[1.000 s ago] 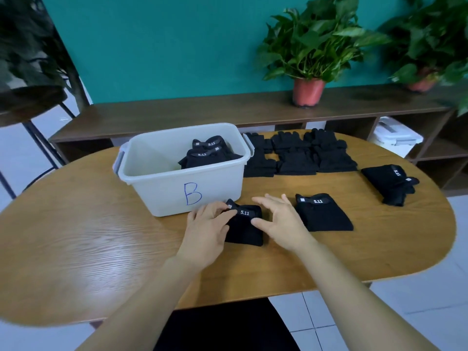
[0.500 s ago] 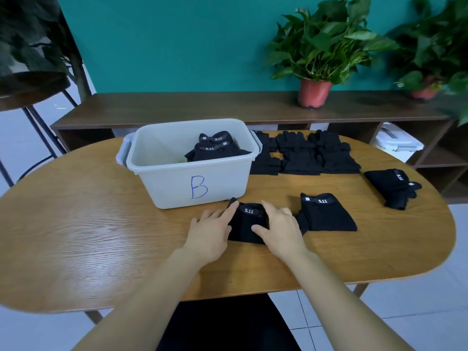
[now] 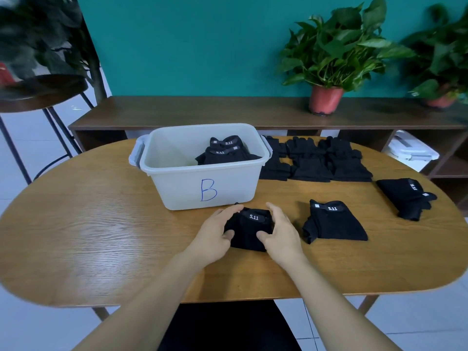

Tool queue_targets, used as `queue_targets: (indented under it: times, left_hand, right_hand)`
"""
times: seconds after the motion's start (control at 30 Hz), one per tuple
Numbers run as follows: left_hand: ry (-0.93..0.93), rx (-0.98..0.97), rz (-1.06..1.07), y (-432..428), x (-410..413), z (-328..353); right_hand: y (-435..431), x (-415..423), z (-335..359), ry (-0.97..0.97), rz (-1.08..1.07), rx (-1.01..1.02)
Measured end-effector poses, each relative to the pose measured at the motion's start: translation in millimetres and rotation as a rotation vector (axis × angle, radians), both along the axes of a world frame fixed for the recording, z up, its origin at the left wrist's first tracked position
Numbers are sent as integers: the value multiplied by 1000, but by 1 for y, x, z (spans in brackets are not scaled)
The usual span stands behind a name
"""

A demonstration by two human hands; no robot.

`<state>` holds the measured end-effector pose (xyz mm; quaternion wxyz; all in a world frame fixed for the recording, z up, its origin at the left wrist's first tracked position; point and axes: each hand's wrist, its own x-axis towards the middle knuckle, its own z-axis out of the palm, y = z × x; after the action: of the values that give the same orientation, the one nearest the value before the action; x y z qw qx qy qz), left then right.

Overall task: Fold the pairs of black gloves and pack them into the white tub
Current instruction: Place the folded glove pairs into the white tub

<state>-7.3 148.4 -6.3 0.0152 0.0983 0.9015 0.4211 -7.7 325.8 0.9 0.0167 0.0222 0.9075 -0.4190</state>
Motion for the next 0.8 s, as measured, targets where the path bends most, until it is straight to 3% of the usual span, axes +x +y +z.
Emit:
queue_targets:
  times: [0.37,0.6,0.8]
  left_hand:
    - [42,103,2,4,13,21]
    - [225,171,-46,13,5,104]
    - [331,134,9,-6,-49,175]
  right_hand:
    - [10,2,18,-14,-87,-321]
    - [25,2,105,185,-59,-428]
    - [6,-69,171,295,7,-402]
